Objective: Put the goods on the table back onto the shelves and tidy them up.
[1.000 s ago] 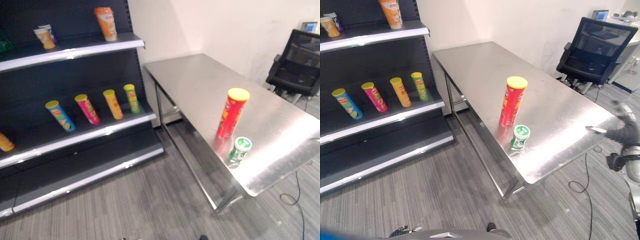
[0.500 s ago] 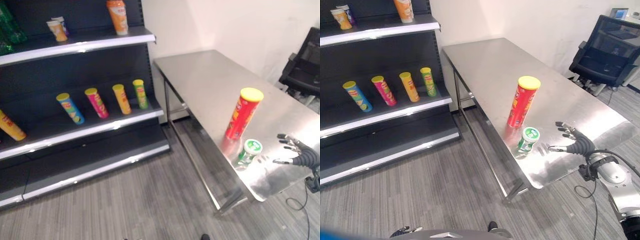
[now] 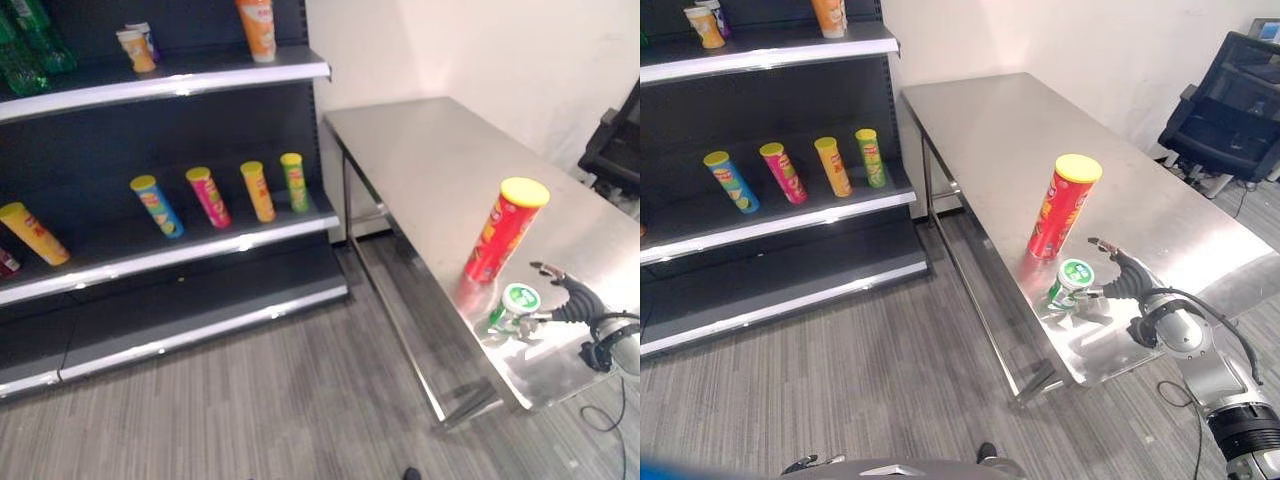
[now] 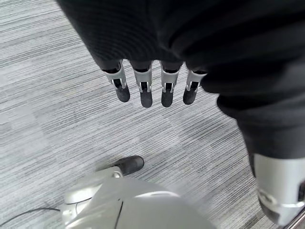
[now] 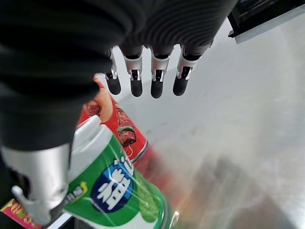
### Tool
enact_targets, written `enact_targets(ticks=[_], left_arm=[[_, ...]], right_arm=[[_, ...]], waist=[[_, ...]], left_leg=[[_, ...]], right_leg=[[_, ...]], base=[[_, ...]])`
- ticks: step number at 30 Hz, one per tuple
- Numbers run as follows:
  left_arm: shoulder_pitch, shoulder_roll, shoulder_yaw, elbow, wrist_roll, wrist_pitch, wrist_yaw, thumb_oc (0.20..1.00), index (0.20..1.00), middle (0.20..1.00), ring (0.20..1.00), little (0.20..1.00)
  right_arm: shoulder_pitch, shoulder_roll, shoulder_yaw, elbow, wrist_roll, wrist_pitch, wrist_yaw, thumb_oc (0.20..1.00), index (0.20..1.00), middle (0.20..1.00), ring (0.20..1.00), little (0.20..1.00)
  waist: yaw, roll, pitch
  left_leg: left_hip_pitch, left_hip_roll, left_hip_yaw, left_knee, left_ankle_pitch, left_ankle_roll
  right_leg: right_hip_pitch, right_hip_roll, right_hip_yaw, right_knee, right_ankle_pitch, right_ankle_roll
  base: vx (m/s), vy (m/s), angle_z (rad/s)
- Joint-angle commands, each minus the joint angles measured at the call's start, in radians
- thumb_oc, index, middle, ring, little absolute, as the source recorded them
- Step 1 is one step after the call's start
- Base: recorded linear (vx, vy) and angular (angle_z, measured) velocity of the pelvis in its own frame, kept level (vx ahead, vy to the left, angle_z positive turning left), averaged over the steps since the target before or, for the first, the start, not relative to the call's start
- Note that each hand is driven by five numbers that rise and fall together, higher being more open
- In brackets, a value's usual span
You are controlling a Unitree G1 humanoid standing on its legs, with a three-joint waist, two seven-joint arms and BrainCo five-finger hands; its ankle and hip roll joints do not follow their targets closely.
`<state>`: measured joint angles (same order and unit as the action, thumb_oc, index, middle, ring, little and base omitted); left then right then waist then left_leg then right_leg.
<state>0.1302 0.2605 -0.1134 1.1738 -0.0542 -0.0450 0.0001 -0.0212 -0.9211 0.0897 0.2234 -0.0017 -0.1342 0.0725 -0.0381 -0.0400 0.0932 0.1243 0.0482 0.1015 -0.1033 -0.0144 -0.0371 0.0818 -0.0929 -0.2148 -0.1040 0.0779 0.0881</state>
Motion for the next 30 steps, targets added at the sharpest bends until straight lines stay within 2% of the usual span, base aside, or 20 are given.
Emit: enact_targets(ticks=[1,14,24,25,26,27,30], left_arm=[[-0.058,0.031,-0.024,0.033,0.031,-0.020,0.020,1.000,1.000,1.000,1.000,1.000],[-0.053,0.036,-0.030,0.027,0.032,-0.023,0.012,1.000,1.000,1.000,1.000,1.000],[-0.057,0.035,-0.028,0.030,0.036,-0.024,0.016,1.000,1.000,1.000,1.000,1.000],[-0.057,0.035,-0.027,0.030,0.036,-0.024,0.016,1.000,1.000,1.000,1.000,1.000],[-0.055,0.035,-0.026,0.029,0.037,-0.025,0.016,1.000,1.000,1.000,1.000,1.000],[-0.055,0.034,-0.025,0.030,0.036,-0.025,0.017,1.000,1.000,1.000,1.000,1.000],[-0.055,0.032,-0.025,0.030,0.036,-0.024,0.023,1.000,1.000,1.000,1.000,1.000]], right_arm=[[-0.106,-0.011,0.054,0.031,-0.029,-0.022,-0.027,1.000,1.000,1.000,1.000,1.000],[-0.116,-0.034,0.131,-0.001,-0.001,-0.034,0.032,1.000,1.000,1.000,1.000,1.000],[-0.122,-0.006,0.142,0.001,-0.022,-0.032,0.018,1.000,1.000,1.000,1.000,1.000],[-0.122,-0.005,0.142,0.002,-0.022,-0.032,0.018,0.906,0.906,0.906,0.906,0.906],[-0.120,-0.001,0.138,0.002,-0.033,-0.032,0.012,0.511,0.511,0.511,0.511,0.511],[-0.117,0.003,0.134,0.002,-0.038,-0.031,0.008,0.200,0.200,0.200,0.200,0.200],[-0.112,0.017,0.122,0.008,-0.063,-0.029,-0.017,0.200,0.200,0.200,0.200,0.200]], waist=[[0.036,-0.004,0.006],[0.046,-0.010,0.012],[0.048,-0.009,0.012],[0.047,-0.009,0.012],[0.048,-0.009,0.012],[0.048,-0.010,0.012],[0.047,-0.010,0.012]], left_leg=[[-0.015,0.038,0.066,0.016,-0.015,-0.049],[-0.023,0.040,0.058,0.016,-0.010,-0.052],[-0.021,0.041,0.060,0.016,-0.012,-0.052],[-0.021,0.041,0.060,0.016,-0.012,-0.052],[-0.020,0.041,0.060,0.016,-0.012,-0.052],[-0.020,0.041,0.059,0.016,-0.013,-0.052],[-0.019,0.040,0.059,0.016,-0.014,-0.051]], right_leg=[[0.042,-0.017,0.002,0.017,-0.099,0.056],[0.040,-0.018,-0.009,0.017,-0.101,0.056],[0.042,-0.019,-0.011,0.017,-0.101,0.056],[0.042,-0.019,-0.011,0.017,-0.101,0.056],[0.043,-0.019,-0.012,0.017,-0.101,0.056],[0.043,-0.019,-0.012,0.017,-0.102,0.056],[0.043,-0.020,-0.012,0.017,-0.102,0.056]], base=[[0.00,0.000,0.00],[0.00,-0.001,0.01],[0.00,0.000,0.00],[0.00,0.000,0.00],[0.00,0.000,0.00],[0.00,0.000,0.00],[0.00,0.000,0.00]])
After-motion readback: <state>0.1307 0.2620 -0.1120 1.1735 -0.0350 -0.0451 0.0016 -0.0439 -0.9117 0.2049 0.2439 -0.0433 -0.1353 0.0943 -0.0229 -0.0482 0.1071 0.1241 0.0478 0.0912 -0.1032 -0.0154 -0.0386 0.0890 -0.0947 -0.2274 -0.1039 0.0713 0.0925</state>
